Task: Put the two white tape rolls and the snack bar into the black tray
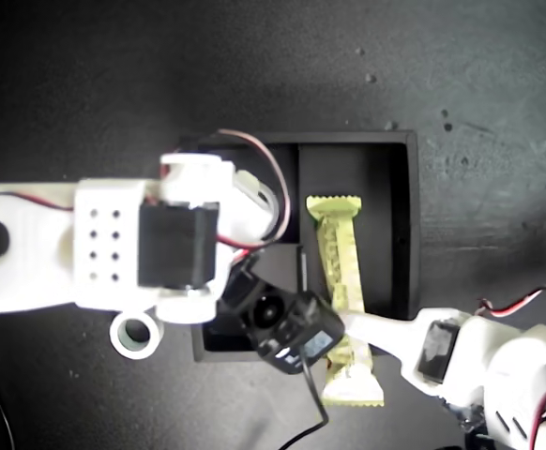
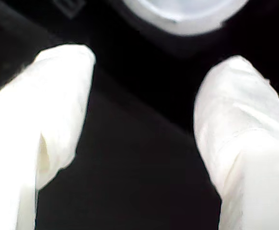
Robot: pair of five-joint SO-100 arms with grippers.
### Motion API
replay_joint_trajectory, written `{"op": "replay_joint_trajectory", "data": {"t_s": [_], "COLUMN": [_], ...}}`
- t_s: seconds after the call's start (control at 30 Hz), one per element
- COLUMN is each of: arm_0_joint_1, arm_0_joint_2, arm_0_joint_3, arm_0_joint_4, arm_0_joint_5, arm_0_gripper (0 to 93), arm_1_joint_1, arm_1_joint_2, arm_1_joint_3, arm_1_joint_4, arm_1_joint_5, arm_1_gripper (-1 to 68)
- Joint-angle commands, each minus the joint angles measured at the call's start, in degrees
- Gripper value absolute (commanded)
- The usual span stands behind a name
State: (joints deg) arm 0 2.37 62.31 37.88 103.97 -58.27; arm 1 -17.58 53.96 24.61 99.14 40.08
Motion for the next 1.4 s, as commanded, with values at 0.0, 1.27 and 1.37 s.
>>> {"op": "replay_joint_trajectory", "data": {"t_s": [0.0, 1.27, 1.37], "arm_0_joint_1": [1.8, 34.4, 33.8], "arm_0_joint_2": [22.5, 37.9, 37.2], "arm_0_joint_3": [13.4, 70.0, 70.1], "arm_0_joint_4": [1.1, -46.9, -47.9], "arm_0_joint_5": [-3.7, -37.0, -36.3], "arm_0_gripper": [15.4, 13.9, 13.9], "arm_1_joint_1": [-1.8, 8.5, 8.5], "arm_1_joint_2": [4.0, 111.4, 111.4], "arm_1_joint_3": [-2.0, 117.2, 119.3], "arm_1_joint_4": [4.0, -20.0, -21.4], "arm_1_joint_5": [2.3, 53.5, 53.1], "arm_1_gripper": [32.2, -0.7, -0.7]}}
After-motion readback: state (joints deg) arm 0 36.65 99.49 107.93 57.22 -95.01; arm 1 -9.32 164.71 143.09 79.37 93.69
